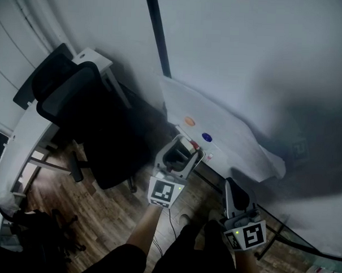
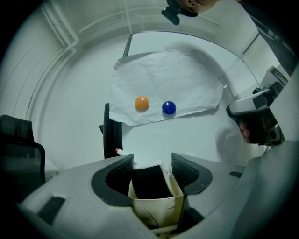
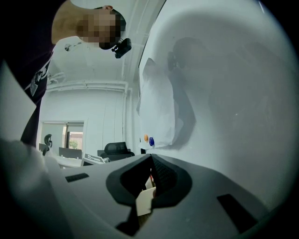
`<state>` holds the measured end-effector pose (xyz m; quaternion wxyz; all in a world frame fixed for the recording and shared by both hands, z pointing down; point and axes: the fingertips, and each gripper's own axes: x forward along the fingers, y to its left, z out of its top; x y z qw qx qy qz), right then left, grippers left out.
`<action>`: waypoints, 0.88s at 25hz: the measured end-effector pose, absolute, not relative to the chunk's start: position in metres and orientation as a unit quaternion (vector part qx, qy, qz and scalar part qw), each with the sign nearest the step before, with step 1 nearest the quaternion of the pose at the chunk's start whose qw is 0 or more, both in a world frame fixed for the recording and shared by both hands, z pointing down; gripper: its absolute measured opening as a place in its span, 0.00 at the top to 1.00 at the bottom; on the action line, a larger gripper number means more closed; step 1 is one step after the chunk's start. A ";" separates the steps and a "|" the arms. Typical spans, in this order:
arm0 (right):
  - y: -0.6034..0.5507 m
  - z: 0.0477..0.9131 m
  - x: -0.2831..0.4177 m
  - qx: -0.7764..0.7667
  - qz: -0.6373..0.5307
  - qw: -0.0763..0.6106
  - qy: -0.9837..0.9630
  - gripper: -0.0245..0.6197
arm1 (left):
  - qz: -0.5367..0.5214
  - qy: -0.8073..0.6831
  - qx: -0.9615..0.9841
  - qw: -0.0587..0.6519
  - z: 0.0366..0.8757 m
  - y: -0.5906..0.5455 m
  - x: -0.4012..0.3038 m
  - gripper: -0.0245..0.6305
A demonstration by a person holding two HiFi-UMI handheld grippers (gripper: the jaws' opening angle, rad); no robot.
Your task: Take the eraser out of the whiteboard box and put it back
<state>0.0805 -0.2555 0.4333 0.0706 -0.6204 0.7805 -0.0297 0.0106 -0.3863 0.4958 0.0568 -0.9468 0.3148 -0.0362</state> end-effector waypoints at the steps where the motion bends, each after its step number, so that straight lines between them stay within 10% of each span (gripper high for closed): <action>1: -0.255 0.434 0.081 -0.621 -0.030 0.069 0.780 0.96 | -0.037 0.314 -0.947 0.058 0.496 -0.386 0.011 0.61; 22: -0.260 0.397 0.060 -0.569 0.003 0.098 0.817 0.96 | -0.008 0.332 -0.940 0.076 0.430 -0.352 -0.011 0.63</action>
